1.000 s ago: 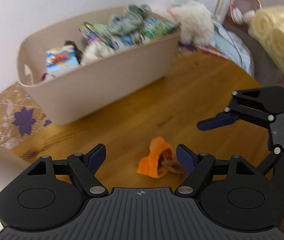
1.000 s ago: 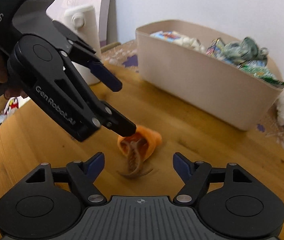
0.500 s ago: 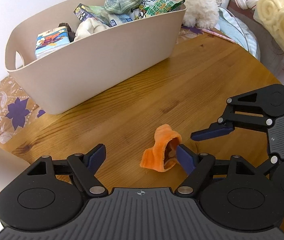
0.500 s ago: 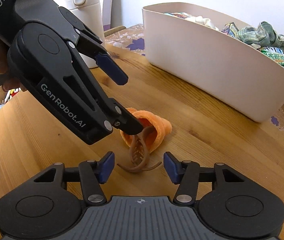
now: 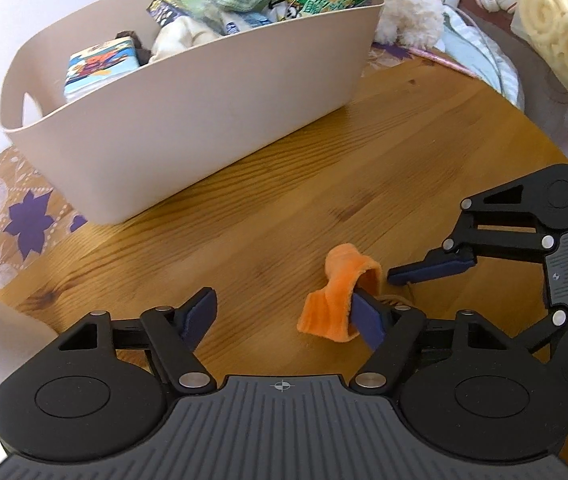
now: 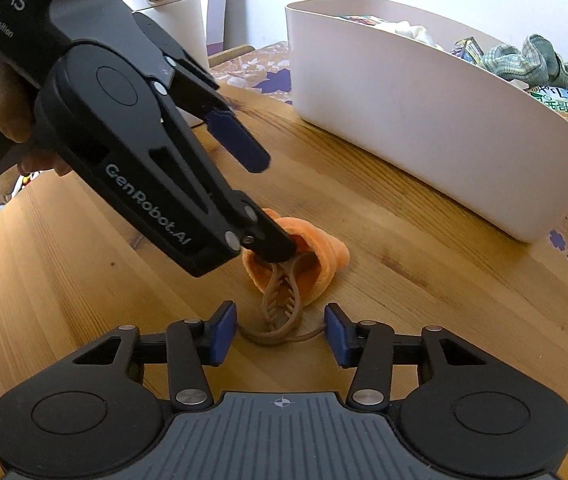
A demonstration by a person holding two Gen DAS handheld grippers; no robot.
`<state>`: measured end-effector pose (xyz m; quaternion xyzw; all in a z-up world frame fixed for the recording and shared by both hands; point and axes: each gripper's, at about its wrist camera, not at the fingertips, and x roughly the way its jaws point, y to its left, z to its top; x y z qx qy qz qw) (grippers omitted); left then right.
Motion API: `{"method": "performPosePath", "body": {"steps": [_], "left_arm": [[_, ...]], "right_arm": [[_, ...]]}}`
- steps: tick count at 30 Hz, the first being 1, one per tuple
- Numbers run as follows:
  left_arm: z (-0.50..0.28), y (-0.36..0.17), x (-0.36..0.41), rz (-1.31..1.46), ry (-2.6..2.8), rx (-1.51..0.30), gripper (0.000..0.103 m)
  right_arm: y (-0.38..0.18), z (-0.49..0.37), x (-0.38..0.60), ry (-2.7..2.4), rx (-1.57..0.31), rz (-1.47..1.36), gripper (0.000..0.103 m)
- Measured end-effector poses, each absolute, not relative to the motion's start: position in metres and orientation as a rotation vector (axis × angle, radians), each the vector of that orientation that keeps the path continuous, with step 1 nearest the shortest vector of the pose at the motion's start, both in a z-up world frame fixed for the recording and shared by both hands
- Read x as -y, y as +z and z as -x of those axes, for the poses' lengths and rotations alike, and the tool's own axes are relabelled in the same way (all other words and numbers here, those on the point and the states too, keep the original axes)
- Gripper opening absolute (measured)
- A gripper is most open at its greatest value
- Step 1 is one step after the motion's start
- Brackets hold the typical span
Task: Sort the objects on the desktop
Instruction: 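Grasp the orange sock with the left tool while the right tool grasps the brown hair clip, then carry the orange sock and brown hair clip into the basket and release both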
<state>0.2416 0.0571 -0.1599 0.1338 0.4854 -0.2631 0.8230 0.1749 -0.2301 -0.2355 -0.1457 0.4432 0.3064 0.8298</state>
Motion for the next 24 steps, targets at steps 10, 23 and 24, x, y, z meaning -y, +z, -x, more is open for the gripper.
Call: {"method": "performPosePath", "body": {"steps": [10,23,24], "left_arm": [[-0.244,-0.17,-0.044,-0.34,-0.611,-1.042,0.015],[-0.242,-0.164,-0.052,-0.321,-0.536,-1.002,0.009],[-0.242,-0.162,-0.054,-0.315,-0.531,-1.0,0.009]], "right_arm": [[-0.233,-0.167,0.235,0.69,-0.929,0.362,0.042],[-0.209,-0.155,0.255,0.705,-0.867,0.325,0.041],[-0.206,-0.155,0.258,0.701,-0.859,0.324,0.041]]}}
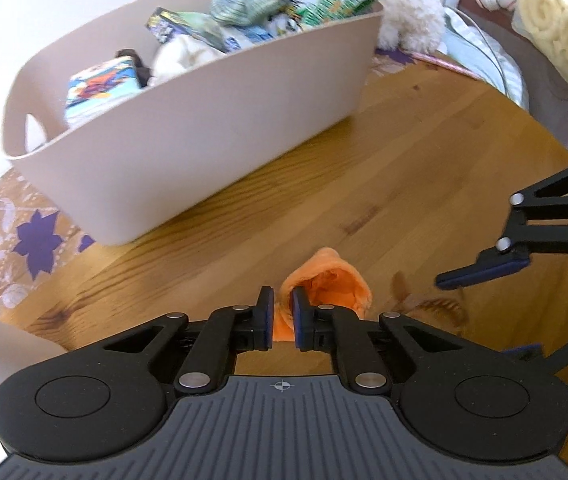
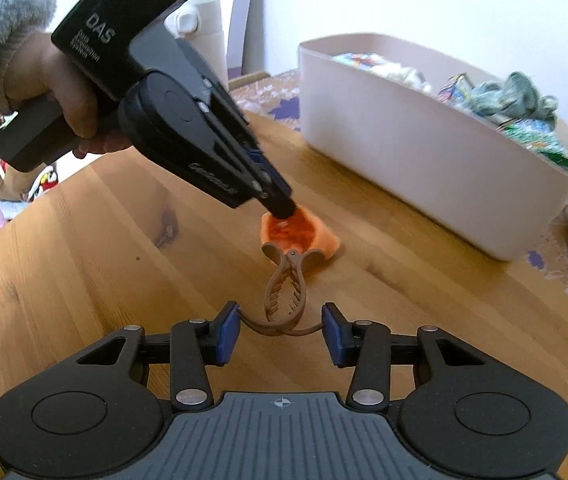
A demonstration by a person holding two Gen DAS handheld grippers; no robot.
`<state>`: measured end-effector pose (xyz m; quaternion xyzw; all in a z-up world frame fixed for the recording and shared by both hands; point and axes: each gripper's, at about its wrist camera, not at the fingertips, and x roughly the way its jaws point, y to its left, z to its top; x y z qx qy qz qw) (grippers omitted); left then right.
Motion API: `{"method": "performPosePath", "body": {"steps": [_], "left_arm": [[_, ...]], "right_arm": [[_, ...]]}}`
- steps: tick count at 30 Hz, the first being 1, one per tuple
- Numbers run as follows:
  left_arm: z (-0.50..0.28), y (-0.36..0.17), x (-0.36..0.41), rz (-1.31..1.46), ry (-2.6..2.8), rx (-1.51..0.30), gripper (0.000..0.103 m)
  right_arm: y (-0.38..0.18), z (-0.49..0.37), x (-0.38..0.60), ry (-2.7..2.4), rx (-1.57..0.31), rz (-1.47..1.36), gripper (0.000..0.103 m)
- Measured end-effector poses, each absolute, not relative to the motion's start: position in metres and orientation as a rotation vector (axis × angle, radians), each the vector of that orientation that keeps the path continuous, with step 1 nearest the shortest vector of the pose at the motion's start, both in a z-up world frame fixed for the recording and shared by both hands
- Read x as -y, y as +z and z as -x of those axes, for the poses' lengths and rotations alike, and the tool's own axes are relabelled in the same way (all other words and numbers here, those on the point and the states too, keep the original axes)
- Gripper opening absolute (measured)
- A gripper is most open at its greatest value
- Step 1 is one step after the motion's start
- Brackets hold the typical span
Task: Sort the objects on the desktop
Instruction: 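Carry the orange sock and brown hair clip into the basket and release both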
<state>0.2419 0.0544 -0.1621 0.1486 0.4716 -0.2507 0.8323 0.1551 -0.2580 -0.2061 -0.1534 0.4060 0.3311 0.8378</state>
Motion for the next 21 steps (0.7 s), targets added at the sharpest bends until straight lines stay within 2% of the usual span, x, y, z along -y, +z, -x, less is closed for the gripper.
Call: {"method": "performPosePath", "body": {"steps": [21], "left_arm": [[-0.254,-0.061,-0.072,-0.243,-0.52,-0.797,0.008]], "right_arm": [[-0.117,-0.217,0.325,0.492,-0.651,0.264,0.041]]}}
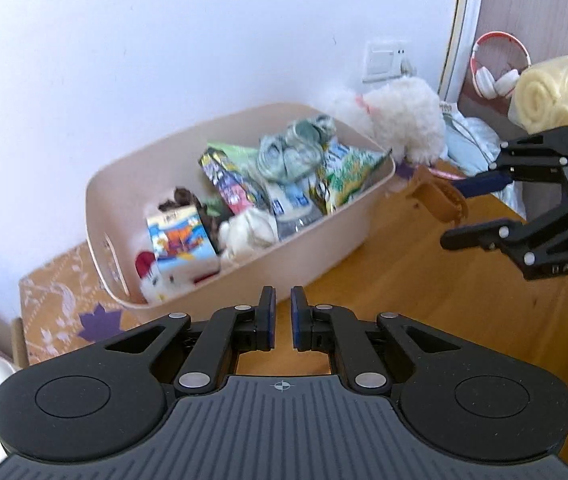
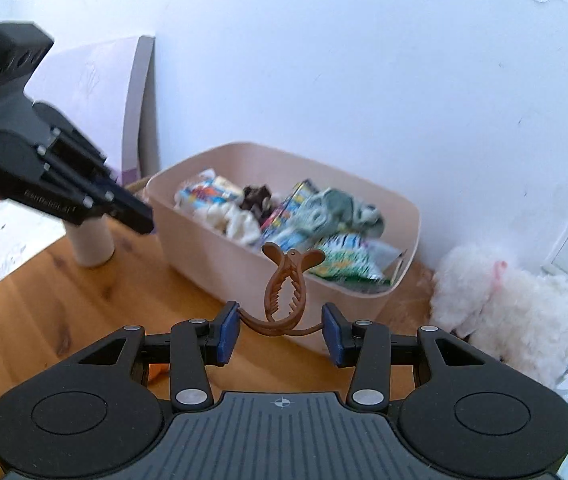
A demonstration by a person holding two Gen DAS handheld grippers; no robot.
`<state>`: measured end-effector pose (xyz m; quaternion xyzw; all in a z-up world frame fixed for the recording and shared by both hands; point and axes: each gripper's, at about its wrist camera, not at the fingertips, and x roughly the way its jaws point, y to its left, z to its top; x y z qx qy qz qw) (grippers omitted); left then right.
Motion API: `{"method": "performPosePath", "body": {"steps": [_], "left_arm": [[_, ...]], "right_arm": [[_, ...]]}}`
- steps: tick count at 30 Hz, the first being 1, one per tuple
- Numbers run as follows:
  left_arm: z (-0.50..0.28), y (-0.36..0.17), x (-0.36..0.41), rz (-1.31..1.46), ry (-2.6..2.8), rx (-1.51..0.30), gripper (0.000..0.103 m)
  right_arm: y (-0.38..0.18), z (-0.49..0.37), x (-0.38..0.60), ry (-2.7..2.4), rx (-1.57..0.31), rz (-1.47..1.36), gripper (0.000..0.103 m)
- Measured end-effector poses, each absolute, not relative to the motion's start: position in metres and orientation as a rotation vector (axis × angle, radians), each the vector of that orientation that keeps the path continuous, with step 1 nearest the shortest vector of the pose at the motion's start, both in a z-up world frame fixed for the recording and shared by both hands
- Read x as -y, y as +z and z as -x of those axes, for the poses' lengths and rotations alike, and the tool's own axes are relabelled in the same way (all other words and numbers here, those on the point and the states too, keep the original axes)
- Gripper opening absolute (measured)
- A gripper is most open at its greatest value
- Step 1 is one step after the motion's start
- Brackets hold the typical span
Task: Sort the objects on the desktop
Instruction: 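Carry the orange sock and brown hair clip into the basket and release both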
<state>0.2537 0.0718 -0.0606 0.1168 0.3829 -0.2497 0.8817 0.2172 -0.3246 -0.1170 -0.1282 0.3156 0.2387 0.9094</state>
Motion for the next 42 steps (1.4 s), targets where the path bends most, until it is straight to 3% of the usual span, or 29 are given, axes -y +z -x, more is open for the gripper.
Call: {"method": "performPosePath", "body": {"steps": [9,10,12,13,14,19,21,22,25,30,42], "left_arm": [[-0.246,-0.106,-0.064,-0.253,-0.597,-0.986,0.008],[-0.244,-0.114,-0.062,-0.254,-0.61,-1.01,0.013],[-0.243,-0.131,-0.057,-0.269,-0.622,-1.071,0.044],[-0.242,-0.139,-0.054,-0.293,-0.596,-1.08,0.071],[-0.24,-0.145,-0.051,-0.318,-0.562,-1.066,0.078],[-0.24,-0.165,-0.044,-0.269,-0.533,-1.042,0.076],[-0.241,-0.173,-0.038,-0.293,-0.543,-1.067,0.046],[-0.242,-0.178,-0.033,-0.328,-0.554,-1.101,0.02],[-0.241,-0.179,-0.031,-0.364,-0.58,-1.116,0.012],[-0.238,-0.163,-0.04,-0.376,-0.589,-1.06,0.008],[-0.254,-0.064,-0.059,-0.291,-0.605,-0.807,0.008]], "right_arm": [[-0.125,-0.214,0.327,0.494,-0.671,0.26,0.041],[-0.126,-0.21,0.327,0.492,-0.674,0.26,0.041],[-0.127,-0.21,0.329,0.487,-0.68,0.258,0.041],[-0.128,-0.209,0.33,0.484,-0.681,0.257,0.041],[-0.128,-0.209,0.331,0.481,-0.682,0.254,0.041],[-0.125,-0.208,0.337,0.475,-0.682,0.255,0.041],[-0.124,-0.208,0.339,0.471,-0.68,0.254,0.041],[-0.123,-0.208,0.34,0.469,-0.678,0.253,0.041],[-0.121,-0.208,0.343,0.461,-0.672,0.249,0.041],[-0.114,-0.209,0.347,0.454,-0.653,0.235,0.041],[-0.078,-0.235,0.338,0.453,-0.551,0.231,0.041]]}}
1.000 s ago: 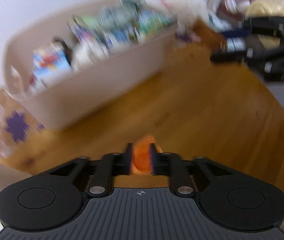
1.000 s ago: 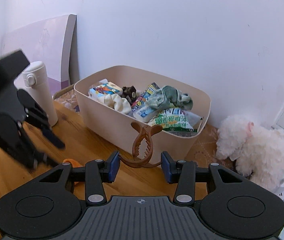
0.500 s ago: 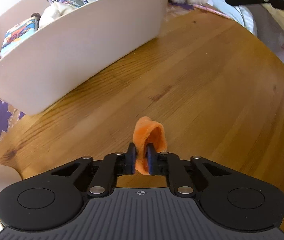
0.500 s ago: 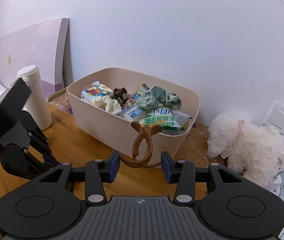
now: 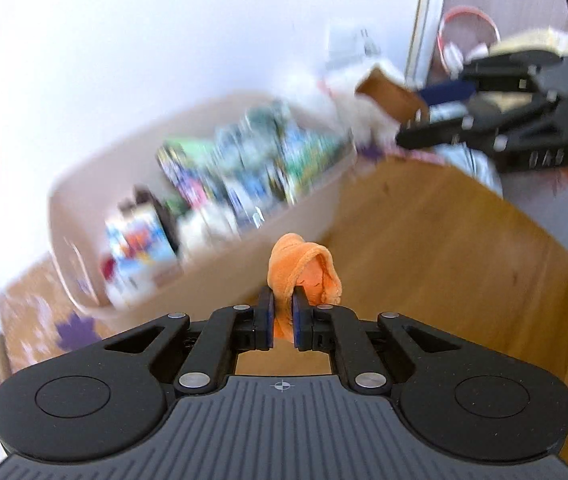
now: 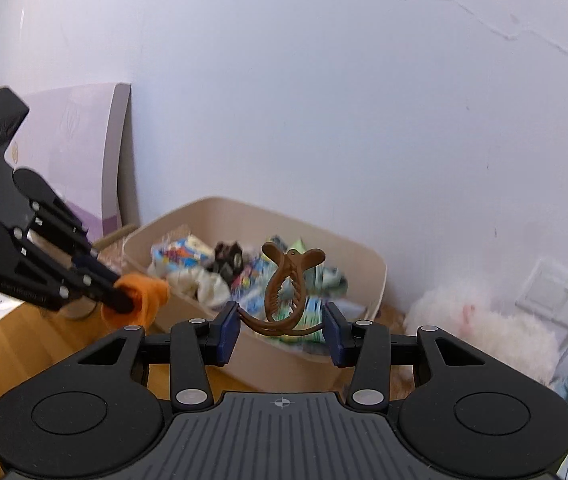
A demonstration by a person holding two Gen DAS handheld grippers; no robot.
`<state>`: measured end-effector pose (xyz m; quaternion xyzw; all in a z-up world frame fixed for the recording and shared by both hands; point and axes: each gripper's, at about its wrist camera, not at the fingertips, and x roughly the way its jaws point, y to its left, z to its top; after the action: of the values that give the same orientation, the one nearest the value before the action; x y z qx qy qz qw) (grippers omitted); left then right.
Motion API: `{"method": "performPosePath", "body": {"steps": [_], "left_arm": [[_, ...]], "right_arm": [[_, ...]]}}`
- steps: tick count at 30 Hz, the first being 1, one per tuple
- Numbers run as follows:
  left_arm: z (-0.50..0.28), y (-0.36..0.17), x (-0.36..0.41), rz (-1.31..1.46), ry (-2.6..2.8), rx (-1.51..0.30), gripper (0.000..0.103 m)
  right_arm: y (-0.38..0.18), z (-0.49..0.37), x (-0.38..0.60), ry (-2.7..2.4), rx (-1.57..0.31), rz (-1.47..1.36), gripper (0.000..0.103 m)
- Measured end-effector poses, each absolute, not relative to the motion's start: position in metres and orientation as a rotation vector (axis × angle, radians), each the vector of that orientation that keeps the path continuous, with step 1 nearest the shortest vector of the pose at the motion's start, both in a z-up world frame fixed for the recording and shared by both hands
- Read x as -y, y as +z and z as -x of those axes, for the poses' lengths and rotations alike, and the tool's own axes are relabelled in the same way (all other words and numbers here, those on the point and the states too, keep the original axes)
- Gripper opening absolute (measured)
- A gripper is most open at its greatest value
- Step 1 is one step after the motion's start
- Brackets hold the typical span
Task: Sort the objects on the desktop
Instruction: 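Carry the orange sock and brown hair clip into the basket and release both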
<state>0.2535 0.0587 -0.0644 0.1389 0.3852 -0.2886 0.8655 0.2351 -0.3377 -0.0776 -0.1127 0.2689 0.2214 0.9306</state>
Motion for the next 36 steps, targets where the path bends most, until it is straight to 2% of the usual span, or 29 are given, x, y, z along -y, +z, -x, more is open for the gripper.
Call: {"method": "performPosePath", "body": {"steps": [5,11,20,27,28,29,30,31,32,35,36], "left_arm": [[-0.275,-0.036,-0.063,-0.304,-0.544,-0.729,0.008],[-0.306,-0.027,-0.074,-0.308,-0.411,-0.696,0.008],[-0.345,-0.041,-0.079,-0.16,-0.266,-0.753,0.009],[-0.357,-0.058,-0.074,-0.142,-0.248,-0.799,0.011],[-0.357,-0.06,-0.074,-0.149,-0.25,-0.802,0.019],[-0.356,-0.061,-0.075,-0.149,-0.25,-0.804,0.041],[-0.357,-0.063,-0.074,-0.142,-0.247,-0.806,0.055],[-0.356,-0.062,-0.075,-0.133,-0.243,-0.797,0.075],[-0.354,-0.061,-0.077,-0.132,-0.235,-0.783,0.079],[-0.349,-0.057,-0.078,-0.132,-0.229,-0.782,0.081],[-0.347,-0.056,-0.079,-0.131,-0.232,-0.781,0.081]], "right_arm": [[-0.065,-0.252,0.328,0.449,-0.519,0.254,0.041],[-0.059,-0.288,0.314,0.432,-0.515,0.27,0.041],[-0.078,-0.346,0.278,0.419,-0.602,0.247,0.042],[-0.105,-0.368,0.251,0.407,-0.692,0.3,0.046],[-0.107,-0.369,0.251,0.404,-0.703,0.298,0.054],[-0.109,-0.369,0.251,0.399,-0.709,0.296,0.055],[-0.11,-0.368,0.252,0.39,-0.708,0.296,0.059],[-0.11,-0.367,0.253,0.38,-0.706,0.293,0.066],[-0.109,-0.366,0.256,0.373,-0.704,0.283,0.069],[-0.105,-0.361,0.267,0.344,-0.709,0.236,0.081],[-0.103,-0.359,0.271,0.331,-0.71,0.216,0.088]]}}
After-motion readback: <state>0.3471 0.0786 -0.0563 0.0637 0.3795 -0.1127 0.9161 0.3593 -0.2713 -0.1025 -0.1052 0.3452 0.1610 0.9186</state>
